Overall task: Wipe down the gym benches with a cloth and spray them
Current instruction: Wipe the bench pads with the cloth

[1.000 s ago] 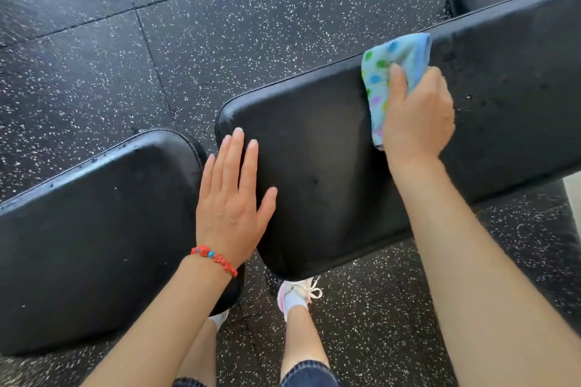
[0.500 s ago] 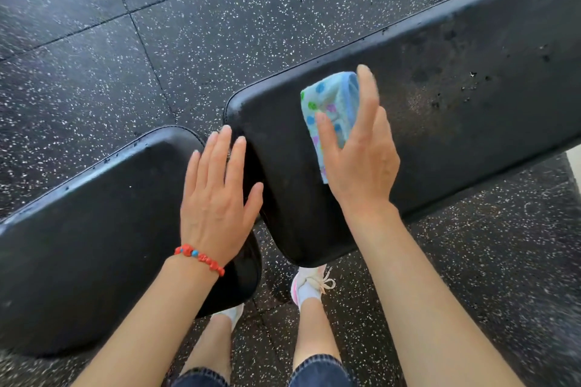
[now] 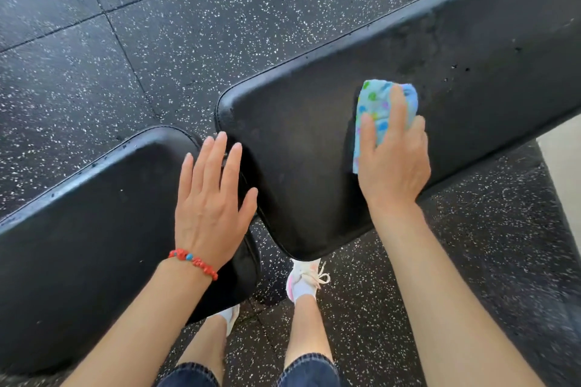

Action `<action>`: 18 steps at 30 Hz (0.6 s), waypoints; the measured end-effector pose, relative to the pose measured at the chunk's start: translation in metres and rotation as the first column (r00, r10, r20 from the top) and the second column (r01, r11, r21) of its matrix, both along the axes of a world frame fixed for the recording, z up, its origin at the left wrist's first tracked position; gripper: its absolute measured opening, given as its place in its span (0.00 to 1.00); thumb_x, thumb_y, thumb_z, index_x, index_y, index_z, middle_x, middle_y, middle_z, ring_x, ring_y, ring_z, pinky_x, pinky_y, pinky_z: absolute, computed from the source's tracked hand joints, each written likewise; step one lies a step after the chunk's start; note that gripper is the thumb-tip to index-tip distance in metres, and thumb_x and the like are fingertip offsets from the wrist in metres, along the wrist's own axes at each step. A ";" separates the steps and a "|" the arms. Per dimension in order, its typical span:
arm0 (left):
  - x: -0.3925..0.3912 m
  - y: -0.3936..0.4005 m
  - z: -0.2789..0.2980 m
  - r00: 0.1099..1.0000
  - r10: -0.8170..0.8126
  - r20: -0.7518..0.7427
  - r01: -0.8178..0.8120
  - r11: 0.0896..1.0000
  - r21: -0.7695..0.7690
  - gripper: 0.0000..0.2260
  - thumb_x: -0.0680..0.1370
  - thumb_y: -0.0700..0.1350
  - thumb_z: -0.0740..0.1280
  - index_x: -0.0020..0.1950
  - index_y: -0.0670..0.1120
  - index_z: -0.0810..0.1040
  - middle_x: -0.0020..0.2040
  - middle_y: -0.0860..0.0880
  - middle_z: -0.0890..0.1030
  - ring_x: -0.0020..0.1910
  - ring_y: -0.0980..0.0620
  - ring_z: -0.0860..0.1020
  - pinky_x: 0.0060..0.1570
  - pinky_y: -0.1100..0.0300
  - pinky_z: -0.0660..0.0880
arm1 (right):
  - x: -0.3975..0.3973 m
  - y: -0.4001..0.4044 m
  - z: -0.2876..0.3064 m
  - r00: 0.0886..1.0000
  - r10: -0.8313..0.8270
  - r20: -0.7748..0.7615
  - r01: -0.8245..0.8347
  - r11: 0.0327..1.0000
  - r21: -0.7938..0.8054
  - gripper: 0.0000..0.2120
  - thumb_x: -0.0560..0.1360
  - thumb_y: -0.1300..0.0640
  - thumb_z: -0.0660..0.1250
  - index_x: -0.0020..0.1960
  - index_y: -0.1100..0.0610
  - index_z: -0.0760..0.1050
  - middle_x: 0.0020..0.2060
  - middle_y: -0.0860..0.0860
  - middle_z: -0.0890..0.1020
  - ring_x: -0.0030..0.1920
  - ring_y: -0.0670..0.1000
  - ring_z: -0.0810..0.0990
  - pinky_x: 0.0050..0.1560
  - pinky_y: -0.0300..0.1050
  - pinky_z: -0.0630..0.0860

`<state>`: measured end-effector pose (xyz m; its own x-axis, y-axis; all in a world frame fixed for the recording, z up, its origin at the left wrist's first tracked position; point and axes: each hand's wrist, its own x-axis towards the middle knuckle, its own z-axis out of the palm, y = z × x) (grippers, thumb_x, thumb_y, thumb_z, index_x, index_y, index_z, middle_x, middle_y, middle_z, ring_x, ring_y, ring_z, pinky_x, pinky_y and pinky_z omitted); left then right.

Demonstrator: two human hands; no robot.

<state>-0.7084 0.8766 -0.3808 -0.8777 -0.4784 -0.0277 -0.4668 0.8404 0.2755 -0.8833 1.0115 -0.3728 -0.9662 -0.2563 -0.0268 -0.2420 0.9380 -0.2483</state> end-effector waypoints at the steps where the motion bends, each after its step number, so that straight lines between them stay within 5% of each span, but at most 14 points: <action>1: -0.003 0.002 0.001 1.000 -0.010 -0.007 0.010 1.000 0.012 0.24 0.76 0.47 0.57 0.68 0.36 0.68 0.69 0.36 0.67 0.69 0.38 0.65 0.68 0.42 0.59 | 0.014 -0.003 0.001 0.999 0.042 0.005 -0.042 0.999 0.000 0.23 0.77 0.46 0.56 0.70 0.51 0.62 0.47 0.61 0.74 0.43 0.62 0.73 0.37 0.52 0.70; 7: -0.024 0.010 0.004 0.995 -0.084 -0.049 0.086 0.996 0.026 0.23 0.76 0.47 0.58 0.68 0.37 0.69 0.70 0.36 0.67 0.70 0.38 0.64 0.68 0.42 0.61 | 0.024 0.016 0.004 0.939 0.338 -0.063 -0.336 0.941 0.031 0.21 0.75 0.47 0.61 0.64 0.56 0.72 0.37 0.61 0.74 0.33 0.60 0.73 0.29 0.50 0.72; 13: -0.049 0.018 0.000 0.992 -0.120 -0.049 0.120 0.993 0.016 0.24 0.76 0.47 0.58 0.69 0.38 0.68 0.71 0.37 0.66 0.71 0.38 0.63 0.69 0.42 0.59 | -0.034 0.056 0.001 0.999 -0.049 -0.016 0.049 0.998 0.029 0.23 0.77 0.46 0.58 0.70 0.51 0.62 0.48 0.63 0.73 0.45 0.64 0.72 0.40 0.55 0.70; 18: -0.069 0.029 -0.003 0.993 -0.108 -0.042 0.108 0.994 0.005 0.24 0.76 0.48 0.58 0.69 0.39 0.67 0.71 0.37 0.65 0.71 0.39 0.62 0.69 0.42 0.57 | 0.031 0.035 0.001 0.950 0.302 -0.080 -0.298 0.952 0.064 0.21 0.76 0.47 0.59 0.65 0.57 0.71 0.38 0.60 0.75 0.33 0.59 0.73 0.30 0.48 0.71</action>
